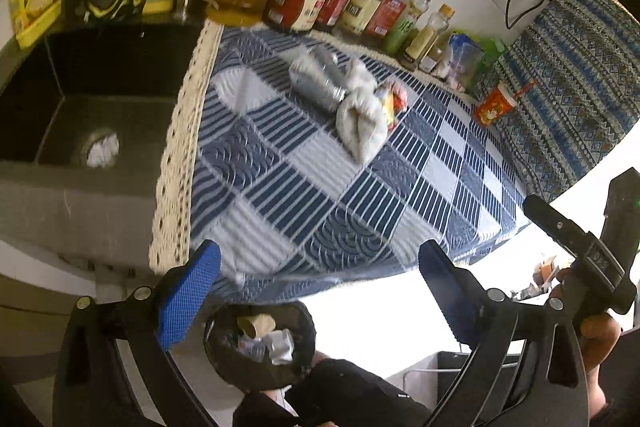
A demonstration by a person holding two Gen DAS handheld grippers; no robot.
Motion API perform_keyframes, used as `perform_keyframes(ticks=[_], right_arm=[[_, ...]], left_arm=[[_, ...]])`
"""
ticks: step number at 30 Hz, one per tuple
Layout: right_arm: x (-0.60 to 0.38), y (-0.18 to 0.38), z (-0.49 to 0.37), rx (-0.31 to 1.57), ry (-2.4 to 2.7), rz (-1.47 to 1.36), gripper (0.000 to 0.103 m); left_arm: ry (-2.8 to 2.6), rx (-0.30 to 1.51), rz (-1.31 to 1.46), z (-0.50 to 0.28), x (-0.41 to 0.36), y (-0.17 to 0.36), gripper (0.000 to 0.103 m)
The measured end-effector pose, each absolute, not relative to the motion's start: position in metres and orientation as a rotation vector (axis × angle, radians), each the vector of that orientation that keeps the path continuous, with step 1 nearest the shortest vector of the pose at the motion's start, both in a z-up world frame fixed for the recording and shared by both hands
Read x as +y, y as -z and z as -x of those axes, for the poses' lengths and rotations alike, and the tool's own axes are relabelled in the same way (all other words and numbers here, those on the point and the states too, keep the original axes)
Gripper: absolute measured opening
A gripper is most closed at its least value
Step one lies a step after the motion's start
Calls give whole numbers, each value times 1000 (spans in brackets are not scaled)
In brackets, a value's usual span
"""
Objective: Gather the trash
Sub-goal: 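Raise both grippers back toward the foil cup and white towel, then grasp the foil cup with left gripper while right grasps pink-orange wrapper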
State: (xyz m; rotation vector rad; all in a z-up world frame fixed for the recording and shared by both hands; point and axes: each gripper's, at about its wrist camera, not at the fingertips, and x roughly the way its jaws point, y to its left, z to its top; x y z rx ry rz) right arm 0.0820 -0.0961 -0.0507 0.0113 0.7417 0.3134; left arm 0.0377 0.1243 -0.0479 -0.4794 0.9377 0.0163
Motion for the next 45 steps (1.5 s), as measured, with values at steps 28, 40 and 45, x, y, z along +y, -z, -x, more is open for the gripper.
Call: perform_keyframes(ticks=[28, 40, 45], right_arm=[[-108, 34, -278, 863, -473, 144, 94], [-94, 80, -351, 1006, -584, 200, 76], [-85, 97, -368, 1048, -631, 217, 65]], left_arm=[[-165, 954, 470, -178, 126, 36, 96], [-261, 1022, 538, -237, 130, 63, 96], [-298, 1063, 570, -254, 138, 76, 96]])
